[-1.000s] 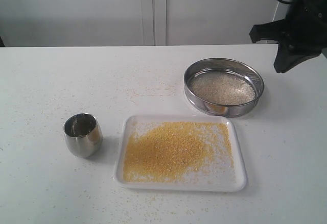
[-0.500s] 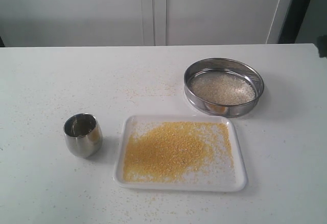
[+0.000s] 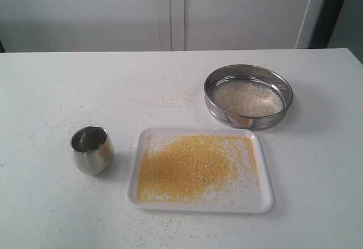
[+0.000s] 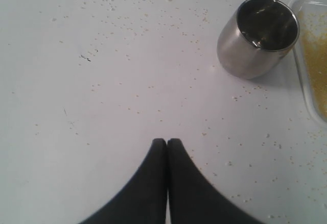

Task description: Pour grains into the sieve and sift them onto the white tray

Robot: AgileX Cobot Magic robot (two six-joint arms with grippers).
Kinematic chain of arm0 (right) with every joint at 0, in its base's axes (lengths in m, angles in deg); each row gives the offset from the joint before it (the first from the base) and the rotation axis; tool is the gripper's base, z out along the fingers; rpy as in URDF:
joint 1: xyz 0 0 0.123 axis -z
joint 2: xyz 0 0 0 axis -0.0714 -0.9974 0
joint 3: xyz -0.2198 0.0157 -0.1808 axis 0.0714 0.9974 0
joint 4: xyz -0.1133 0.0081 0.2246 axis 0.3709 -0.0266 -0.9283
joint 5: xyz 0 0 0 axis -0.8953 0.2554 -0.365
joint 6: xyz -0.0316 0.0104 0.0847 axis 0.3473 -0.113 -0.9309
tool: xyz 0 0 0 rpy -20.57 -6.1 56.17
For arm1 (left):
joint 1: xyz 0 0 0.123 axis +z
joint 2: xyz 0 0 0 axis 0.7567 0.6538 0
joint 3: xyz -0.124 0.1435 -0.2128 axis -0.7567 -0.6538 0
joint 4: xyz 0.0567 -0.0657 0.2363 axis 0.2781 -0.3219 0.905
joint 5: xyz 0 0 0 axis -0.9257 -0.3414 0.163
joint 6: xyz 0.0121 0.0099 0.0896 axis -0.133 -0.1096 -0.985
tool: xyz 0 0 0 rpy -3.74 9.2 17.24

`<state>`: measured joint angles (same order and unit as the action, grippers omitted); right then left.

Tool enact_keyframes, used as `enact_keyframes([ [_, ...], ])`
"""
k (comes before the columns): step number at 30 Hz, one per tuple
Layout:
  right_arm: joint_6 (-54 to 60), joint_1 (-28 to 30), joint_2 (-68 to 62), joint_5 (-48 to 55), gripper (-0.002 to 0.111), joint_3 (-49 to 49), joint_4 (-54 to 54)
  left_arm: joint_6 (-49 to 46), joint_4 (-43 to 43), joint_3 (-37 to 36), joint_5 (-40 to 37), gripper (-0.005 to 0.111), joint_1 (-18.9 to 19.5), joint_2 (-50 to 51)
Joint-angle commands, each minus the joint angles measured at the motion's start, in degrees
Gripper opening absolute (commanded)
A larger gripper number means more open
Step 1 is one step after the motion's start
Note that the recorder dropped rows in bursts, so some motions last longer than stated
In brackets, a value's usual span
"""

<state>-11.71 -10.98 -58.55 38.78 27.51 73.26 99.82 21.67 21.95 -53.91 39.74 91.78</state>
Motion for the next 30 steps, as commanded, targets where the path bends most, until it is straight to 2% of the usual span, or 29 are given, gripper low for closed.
enact_keyframes([
  [1,-1.0,0.1,8.5,-6.2,0.0,5.7,0.6,0.2,-0.5,-0.5,-0.3,0.0,0.1,-0.4],
  [4,-0.9,0.1,11.3,-10.8,0.0,7.5,0.6,0.2,-0.5,-0.5,-0.3,0.0,0.1,-0.4],
  [23,-0.9,0.1,11.4,-11.0,0.0,7.7,0.6,0.2,-0.5,-0.5,-0.3,0.0,0.1,-0.4],
  [30,-0.9,0.1,11.4,-12.5,0.0,12.8,0.6,0.2,-0.5,-0.5,-0.3,0.0,0.1,-0.4],
])
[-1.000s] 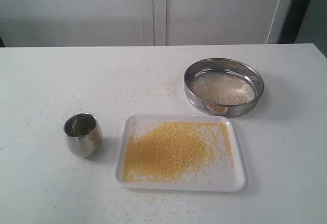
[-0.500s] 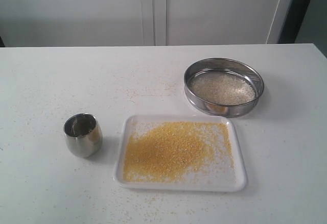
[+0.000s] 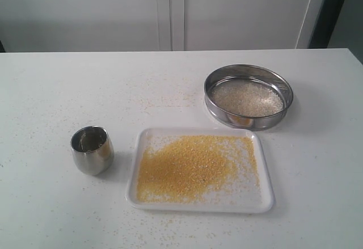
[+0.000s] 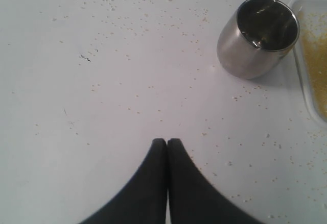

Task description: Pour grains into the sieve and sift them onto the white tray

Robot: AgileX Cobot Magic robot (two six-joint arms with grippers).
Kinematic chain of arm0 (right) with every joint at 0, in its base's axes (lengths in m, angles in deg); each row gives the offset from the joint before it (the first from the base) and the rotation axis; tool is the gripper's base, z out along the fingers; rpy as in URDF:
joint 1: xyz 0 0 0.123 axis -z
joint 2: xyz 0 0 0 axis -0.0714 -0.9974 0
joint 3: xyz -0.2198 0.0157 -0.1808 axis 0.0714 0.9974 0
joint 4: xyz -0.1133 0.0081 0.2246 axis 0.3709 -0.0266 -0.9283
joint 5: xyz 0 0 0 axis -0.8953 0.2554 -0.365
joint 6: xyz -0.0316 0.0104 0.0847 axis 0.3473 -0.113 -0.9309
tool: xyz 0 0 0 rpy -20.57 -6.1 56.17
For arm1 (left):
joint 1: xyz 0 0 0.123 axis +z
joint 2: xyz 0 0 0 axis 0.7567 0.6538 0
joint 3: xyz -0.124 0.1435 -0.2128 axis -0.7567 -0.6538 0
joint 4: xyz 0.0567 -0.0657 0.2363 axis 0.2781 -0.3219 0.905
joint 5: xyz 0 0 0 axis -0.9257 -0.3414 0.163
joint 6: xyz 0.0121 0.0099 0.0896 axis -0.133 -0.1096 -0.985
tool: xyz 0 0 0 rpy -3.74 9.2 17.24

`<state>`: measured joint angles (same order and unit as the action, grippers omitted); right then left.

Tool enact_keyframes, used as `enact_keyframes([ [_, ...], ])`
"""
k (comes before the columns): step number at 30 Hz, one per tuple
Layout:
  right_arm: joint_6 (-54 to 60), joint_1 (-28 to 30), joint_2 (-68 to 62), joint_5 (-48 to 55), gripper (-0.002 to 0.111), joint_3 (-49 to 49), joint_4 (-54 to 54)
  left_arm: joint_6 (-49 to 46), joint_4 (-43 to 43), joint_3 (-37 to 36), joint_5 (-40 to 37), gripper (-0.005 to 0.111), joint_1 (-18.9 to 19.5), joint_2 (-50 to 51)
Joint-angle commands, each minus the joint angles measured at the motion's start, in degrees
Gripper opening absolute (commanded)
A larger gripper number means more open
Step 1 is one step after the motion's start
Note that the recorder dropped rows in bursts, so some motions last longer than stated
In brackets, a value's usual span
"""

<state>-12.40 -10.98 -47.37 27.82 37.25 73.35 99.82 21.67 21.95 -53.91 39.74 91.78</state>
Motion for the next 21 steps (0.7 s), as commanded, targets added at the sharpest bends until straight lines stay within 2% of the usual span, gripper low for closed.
enact_keyframes([
  [1,-0.3,0.1,0.2,-2.4,0.0,3.9,0.5,0.2,-0.5,-0.5,-0.3,0.0,0.1,-0.4],
  [11,-0.3,0.1,0.2,-10.8,0.0,15.8,0.5,0.2,-0.5,-0.5,-0.3,0.0,0.1,-0.4],
  [21,-0.3,0.1,0.2,-12.1,0.0,22.4,0.5,0.2,-0.5,-0.5,-0.3,0.0,0.1,-0.4],
])
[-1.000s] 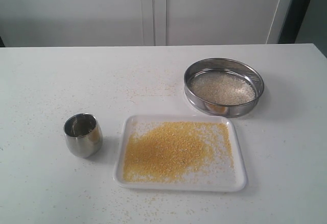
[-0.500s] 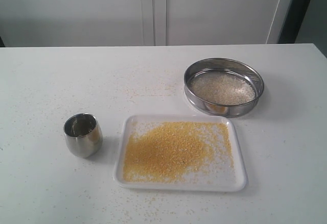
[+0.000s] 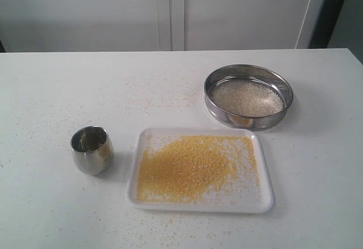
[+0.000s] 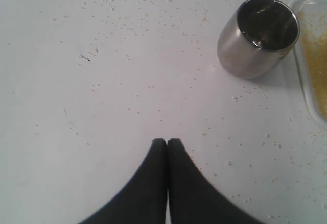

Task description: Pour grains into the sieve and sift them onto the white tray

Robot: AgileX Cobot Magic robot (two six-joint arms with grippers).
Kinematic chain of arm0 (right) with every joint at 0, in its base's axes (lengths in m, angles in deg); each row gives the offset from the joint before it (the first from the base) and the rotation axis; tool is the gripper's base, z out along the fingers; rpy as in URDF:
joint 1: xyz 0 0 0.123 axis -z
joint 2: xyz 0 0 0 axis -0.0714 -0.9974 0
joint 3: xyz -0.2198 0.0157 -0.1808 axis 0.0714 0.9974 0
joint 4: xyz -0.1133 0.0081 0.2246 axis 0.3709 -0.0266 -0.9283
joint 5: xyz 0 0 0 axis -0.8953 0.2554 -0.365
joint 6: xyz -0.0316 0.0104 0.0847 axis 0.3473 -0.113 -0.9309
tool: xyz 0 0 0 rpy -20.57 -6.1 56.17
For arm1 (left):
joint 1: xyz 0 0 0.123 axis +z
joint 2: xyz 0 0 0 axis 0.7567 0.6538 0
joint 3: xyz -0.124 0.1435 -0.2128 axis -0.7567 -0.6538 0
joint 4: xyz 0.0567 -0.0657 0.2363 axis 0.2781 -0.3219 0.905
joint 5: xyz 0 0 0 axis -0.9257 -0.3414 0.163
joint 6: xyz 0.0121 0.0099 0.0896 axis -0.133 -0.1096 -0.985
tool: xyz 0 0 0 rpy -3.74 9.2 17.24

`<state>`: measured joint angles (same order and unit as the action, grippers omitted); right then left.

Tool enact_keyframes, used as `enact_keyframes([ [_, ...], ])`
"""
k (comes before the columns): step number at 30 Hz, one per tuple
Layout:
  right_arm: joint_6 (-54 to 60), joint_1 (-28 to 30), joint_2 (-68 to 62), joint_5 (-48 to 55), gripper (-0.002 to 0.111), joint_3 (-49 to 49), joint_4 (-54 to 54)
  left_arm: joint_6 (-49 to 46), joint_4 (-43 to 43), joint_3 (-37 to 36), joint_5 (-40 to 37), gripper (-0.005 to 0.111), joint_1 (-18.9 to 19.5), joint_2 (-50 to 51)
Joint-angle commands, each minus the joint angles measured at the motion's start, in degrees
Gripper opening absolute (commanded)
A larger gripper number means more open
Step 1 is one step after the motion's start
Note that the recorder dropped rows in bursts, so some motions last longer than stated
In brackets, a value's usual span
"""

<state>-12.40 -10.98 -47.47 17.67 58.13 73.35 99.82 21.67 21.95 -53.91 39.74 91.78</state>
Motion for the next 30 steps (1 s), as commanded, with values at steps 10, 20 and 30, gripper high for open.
enact_keyframes([
  [10,-0.3,0.1,0.3,-3.3,0.0,1.5,0.5,0.2,-0.5,-0.5,-0.3,0.0,0.1,-0.4],
  [20,-0.4,0.1,0.3,-3.2,0.0,1.5,0.5,0.2,-0.5,-0.5,-0.3,0.0,0.1,-0.4],
  [30,-8.4,0.1,0.3,-3.2,0.0,1.5,0.5,0.2,-0.5,-0.5,-0.3,0.0,0.1,-0.4],
])
